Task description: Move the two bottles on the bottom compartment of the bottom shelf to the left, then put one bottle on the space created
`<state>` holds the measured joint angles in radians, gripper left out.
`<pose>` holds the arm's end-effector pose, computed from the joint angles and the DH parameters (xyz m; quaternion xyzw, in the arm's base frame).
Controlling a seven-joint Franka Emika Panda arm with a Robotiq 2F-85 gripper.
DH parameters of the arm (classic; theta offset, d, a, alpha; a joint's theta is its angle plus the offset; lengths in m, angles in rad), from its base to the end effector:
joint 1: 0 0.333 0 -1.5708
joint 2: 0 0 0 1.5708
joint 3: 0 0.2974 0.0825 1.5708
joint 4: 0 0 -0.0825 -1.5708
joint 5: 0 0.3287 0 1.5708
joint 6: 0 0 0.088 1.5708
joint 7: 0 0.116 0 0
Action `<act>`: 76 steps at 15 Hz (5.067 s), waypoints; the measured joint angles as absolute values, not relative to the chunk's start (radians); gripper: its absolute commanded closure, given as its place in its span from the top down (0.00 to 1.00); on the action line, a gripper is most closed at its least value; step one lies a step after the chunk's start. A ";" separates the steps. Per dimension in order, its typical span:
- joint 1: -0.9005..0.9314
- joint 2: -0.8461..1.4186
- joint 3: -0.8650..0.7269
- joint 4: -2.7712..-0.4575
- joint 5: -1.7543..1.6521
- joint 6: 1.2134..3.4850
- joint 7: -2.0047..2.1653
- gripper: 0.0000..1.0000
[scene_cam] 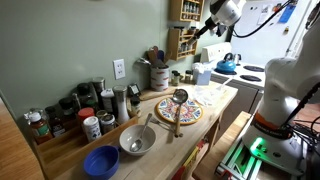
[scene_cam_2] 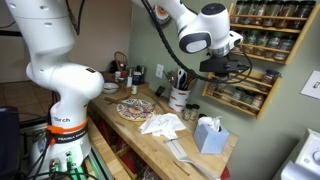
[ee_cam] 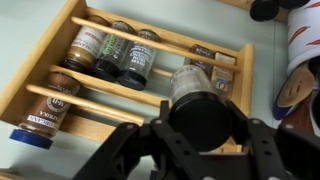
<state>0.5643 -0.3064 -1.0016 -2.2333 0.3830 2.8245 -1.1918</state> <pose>0.4321 -0.2642 0.5195 0.8948 0.1592 0.4090 0.0814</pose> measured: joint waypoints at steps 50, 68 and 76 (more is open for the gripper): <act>1.615 -0.602 -1.942 -1.811 -0.251 2.648 -0.836 0.31; 1.646 -0.657 -1.935 -1.751 -0.378 2.566 -0.718 1.00; 1.575 -0.666 -1.853 -1.761 -0.375 2.417 -0.704 1.00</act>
<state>1.5749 -0.6662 -1.8529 -1.7605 -0.3754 2.4172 -0.7039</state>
